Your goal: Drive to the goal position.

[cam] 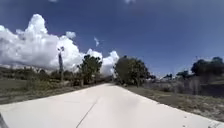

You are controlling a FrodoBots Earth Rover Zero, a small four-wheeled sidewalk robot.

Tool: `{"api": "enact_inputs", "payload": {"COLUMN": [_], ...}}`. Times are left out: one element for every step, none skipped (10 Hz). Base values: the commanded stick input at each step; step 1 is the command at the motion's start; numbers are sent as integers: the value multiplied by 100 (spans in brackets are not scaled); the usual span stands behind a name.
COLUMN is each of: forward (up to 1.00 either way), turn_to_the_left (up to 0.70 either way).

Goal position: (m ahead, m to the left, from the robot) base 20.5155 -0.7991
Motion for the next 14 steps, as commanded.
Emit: {"api": "enact_inputs", "payload": {"forward": [85,85,85,85,85,85,85,85,85,85,85,85,85,85], "turn_to_the_left": [0,0,0,0,0,0,0,0,0,0,0,0,0,0]}}
